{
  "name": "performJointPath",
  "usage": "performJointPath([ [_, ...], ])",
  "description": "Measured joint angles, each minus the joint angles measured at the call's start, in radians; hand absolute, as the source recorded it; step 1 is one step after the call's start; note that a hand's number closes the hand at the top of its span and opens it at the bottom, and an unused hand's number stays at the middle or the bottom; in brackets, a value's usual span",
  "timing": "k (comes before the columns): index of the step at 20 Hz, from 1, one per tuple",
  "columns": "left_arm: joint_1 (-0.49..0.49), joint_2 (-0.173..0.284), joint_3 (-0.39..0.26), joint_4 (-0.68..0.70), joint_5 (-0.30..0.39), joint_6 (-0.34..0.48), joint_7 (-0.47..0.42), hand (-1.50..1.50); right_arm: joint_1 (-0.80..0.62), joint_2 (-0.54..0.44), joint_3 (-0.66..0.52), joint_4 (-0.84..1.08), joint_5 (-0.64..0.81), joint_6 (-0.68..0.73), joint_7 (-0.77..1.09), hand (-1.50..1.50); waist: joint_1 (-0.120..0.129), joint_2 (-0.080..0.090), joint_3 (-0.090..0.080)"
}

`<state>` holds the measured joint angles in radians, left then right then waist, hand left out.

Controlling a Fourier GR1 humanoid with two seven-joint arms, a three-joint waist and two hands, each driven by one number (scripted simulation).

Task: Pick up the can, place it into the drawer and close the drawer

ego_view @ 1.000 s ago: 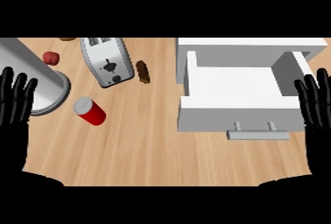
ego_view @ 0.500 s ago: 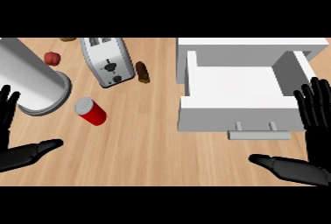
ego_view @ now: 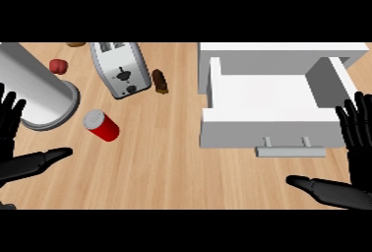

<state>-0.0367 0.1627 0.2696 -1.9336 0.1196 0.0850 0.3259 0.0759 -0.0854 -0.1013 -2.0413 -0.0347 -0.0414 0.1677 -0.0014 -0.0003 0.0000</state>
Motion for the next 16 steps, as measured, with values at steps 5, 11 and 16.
performJointPath([
  [5,-0.016,-0.023,-0.025,0.100,-0.028,0.003,-0.053,-1.50,0.038,-0.007,-0.021,-0.042,-0.030,0.032,0.002,-1.50,-0.002,0.000,0.000],
  [11,-0.046,-0.074,-0.084,0.225,-0.111,0.057,-0.120,-1.50,0.061,-0.002,-0.043,-0.044,-0.035,0.048,-0.026,-1.50,-0.003,0.000,0.000],
  [16,-0.013,-0.096,-0.095,0.313,-0.126,0.059,-0.223,-1.50,0.070,-0.012,-0.075,-0.070,-0.057,0.069,-0.013,-1.50,-0.002,0.000,0.000],
])
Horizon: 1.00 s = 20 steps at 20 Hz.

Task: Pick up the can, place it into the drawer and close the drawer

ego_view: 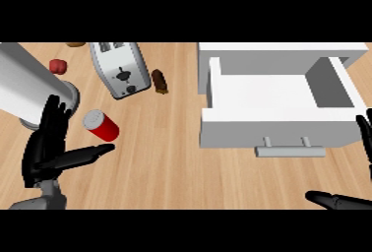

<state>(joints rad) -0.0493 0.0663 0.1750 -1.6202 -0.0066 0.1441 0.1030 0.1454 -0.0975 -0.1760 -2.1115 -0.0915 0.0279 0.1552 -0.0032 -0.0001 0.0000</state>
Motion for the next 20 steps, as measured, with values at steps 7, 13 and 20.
performJointPath([
  [7,-0.005,-0.015,0.025,0.184,-0.003,0.021,-0.151,-1.50,-0.013,-0.009,-0.030,-0.027,-0.020,0.010,0.045,-1.50,0.000,0.000,0.000],
  [13,-0.053,-0.005,0.068,0.368,0.019,0.029,-0.267,-1.50,0.030,0.004,-0.051,-0.064,-0.036,0.036,0.039,-1.50,-0.002,0.000,0.000],
  [20,-0.134,0.032,0.105,0.575,0.051,0.028,-0.364,-1.50,0.015,-0.008,-0.090,-0.076,-0.057,0.059,0.071,-1.50,-0.002,0.000,0.000],
])
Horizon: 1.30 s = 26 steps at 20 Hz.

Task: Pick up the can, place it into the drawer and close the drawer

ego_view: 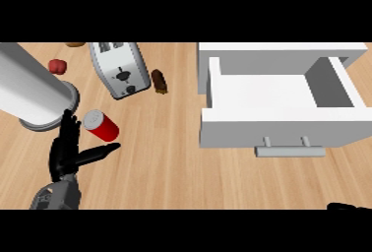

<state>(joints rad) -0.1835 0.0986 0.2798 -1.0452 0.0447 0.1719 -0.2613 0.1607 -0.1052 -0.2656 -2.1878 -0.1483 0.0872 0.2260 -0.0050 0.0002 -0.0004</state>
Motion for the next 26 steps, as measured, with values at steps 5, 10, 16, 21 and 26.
performJointPath([
  [5,-0.047,0.015,0.024,0.141,0.029,-0.009,-0.076,-1.50,0.019,0.000,-0.027,-0.036,-0.019,0.022,0.019,-1.50,-0.001,0.000,0.000],
  [10,-0.123,0.044,0.064,0.344,0.052,-0.015,-0.188,-1.50,-0.006,0.003,-0.021,-0.032,-0.005,0.024,0.032,-1.50,-0.003,0.001,0.000],
  [16,-0.233,0.100,0.102,0.578,0.072,-0.052,-0.309,-1.50,-0.033,0.001,-0.029,-0.027,-0.007,0.022,0.054,-1.50,-0.006,0.003,-0.001],
  [21,-0.303,0.128,0.105,0.687,0.076,-0.078,-0.356,-1.50,-0.022,0.019,-0.014,-0.042,0.017,0.024,0.050,-1.50,-0.009,0.003,-0.001],
  [26,-0.359,0.135,0.090,0.763,0.063,-0.131,-0.383,-1.50,-0.043,0.017,-0.018,-0.042,0.020,0.019,0.055,-1.50,-0.013,0.005,-0.001],
])
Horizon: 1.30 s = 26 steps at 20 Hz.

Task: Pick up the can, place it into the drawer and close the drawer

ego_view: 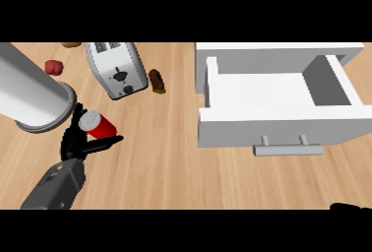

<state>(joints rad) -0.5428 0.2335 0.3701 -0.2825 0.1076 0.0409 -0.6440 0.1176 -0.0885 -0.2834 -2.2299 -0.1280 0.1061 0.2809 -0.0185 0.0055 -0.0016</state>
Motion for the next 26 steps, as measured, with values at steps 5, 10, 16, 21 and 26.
performJointPath([
  [5,-0.037,-0.002,-0.005,0.046,0.001,-0.066,-0.022,1.50,-0.012,0.014,0.024,-0.013,0.030,-0.018,0.020,-1.50,-0.002,0.001,0.000],
  [10,-0.083,0.002,0.000,0.074,0.006,-0.105,-0.038,1.50,-0.019,-0.004,-0.008,0.017,0.009,0.000,-0.007,-1.50,-0.007,0.003,-0.001],
  [16,-0.104,-0.012,-0.005,0.082,0.006,-0.127,-0.072,1.50,-0.028,-0.011,-0.013,0.000,0.013,-0.004,0.011,-1.50,-0.005,0.002,0.000],
  [21,-0.133,-0.082,-0.028,0.053,0.003,-0.109,-0.071,1.50,-0.034,-0.018,-0.035,-0.006,0.004,-0.008,0.020,-1.50,0.001,-0.001,0.001],
  [26,-0.153,-0.152,-0.066,0.007,-0.012,-0.083,-0.058,1.50,-0.015,-0.006,-0.031,-0.009,0.024,-0.006,-0.002,-1.50,0.006,-0.004,0.001],
])
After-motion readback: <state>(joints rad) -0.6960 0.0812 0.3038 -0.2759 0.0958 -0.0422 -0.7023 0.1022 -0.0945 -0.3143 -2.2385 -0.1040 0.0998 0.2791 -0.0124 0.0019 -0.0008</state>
